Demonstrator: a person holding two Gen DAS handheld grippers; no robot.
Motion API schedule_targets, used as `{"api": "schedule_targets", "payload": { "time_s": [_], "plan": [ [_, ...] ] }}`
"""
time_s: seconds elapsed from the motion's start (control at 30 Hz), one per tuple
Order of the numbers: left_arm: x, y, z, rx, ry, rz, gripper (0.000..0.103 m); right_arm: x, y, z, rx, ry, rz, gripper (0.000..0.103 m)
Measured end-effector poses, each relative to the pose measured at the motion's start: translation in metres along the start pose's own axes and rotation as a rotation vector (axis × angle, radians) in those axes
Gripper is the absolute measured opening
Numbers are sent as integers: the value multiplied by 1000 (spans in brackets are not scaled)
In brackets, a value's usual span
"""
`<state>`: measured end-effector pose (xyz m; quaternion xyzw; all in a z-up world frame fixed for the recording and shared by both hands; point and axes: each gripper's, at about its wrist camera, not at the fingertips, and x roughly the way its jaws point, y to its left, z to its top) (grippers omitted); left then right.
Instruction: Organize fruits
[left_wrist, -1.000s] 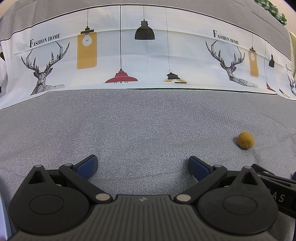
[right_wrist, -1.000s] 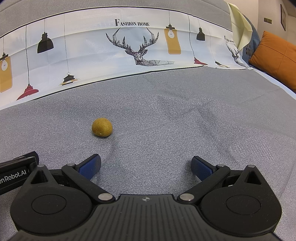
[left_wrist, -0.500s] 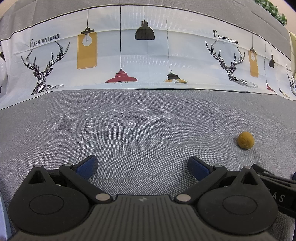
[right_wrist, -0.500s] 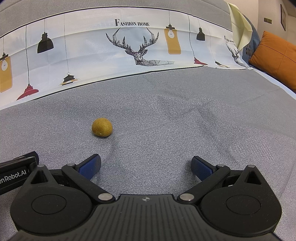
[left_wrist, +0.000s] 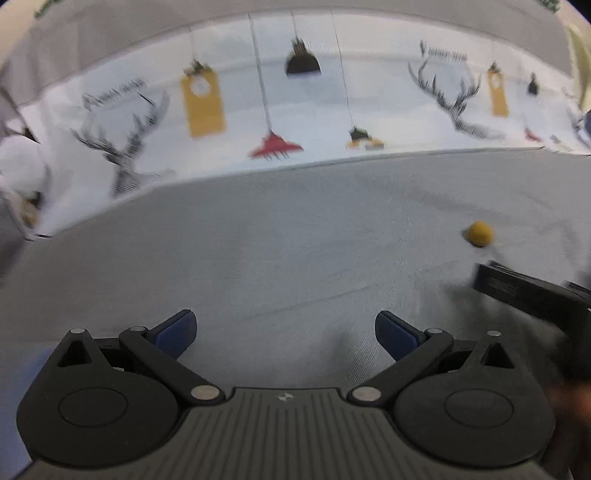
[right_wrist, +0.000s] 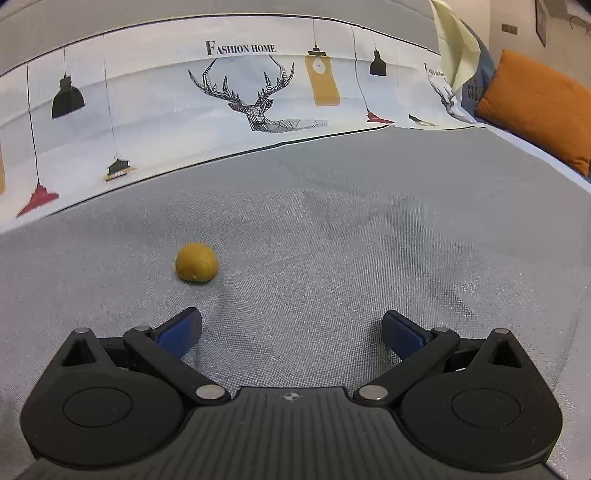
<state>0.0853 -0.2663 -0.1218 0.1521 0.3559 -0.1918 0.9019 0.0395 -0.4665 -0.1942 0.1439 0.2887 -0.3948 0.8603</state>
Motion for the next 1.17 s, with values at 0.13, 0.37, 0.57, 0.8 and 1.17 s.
{"api": "schedule_targets", "payload": {
  "time_s": [0.13, 0.37, 0.57, 0.8, 1.17],
  "plan": [
    [-69, 64, -11, 30, 29, -45, 103, -40, 15, 9, -157, 24, 104, 102],
    [-135, 155, -58, -85, 126, 51, 103, -209, 53, -22, -370, 51, 361, 102],
    [-176, 205, -87, -200, 122, 104, 103, -287, 75, -48, -486, 30, 415, 102],
    [-185, 212, -87, -172, 132, 118, 103, -310, 80, -56, -500, 29, 443, 102],
    [-172, 208, -87, -158, 152, 142, 103, -309, 93, -57, -552, 38, 470, 102]
  ]
}}
